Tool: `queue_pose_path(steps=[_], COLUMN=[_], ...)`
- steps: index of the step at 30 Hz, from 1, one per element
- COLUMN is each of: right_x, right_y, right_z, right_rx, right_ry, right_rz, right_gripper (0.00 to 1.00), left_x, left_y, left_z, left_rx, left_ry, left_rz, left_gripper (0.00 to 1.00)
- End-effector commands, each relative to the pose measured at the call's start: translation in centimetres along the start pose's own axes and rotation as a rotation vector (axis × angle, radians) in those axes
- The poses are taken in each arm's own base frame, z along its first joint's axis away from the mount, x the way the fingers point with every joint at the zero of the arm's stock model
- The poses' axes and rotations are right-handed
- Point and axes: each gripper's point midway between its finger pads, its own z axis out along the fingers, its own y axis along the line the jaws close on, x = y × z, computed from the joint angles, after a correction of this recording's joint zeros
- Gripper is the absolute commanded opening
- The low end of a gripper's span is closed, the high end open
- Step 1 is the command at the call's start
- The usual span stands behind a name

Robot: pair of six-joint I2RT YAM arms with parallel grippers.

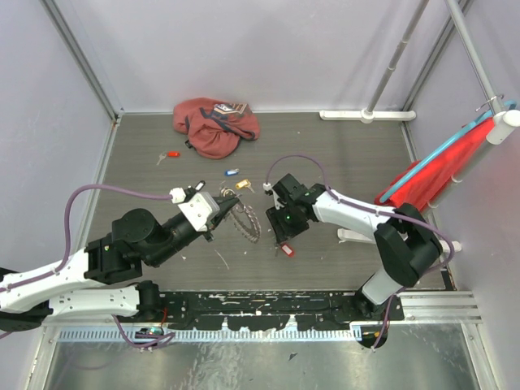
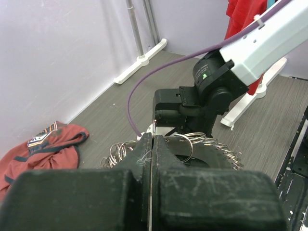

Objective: Put the keys on the keyring
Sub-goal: Place the key at the center of the board.

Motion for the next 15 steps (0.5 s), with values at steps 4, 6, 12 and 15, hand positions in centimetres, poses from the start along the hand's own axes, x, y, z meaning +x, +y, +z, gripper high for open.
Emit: queue_pose_path(steps=[4,6,12,15], right_x=[-1.7,-1.3,-0.9,-0.6], right_y=[2.0,1.9,1.5,1.9], right_z=[-1.7,-1.3,-0.7,-0.1], right_rx=[0.034,0.074,0.123,0.123], right_ry=[-0.118,-0.099,-0.076,-0.054], right_rz=[-0.075,-0.087,-0.100,-0.118], right_gripper=[0.60,0.58,0.52,0.51], left_x=[-0.9,-1.0,-1.1,-1.0], left_y=[0.2,0.2,0.4,0.4], left_z=[0.2,0.1,-0.1,0.0], left_rx=[-0.012,-0.013,-0.015,-0.016], left_ry=[-0.042,-0.045,-0.045,-0.044], left_rz=[-0.023,-0.024,-0.025,-0.024], left_gripper=[0.00,0.00,0.00,0.00])
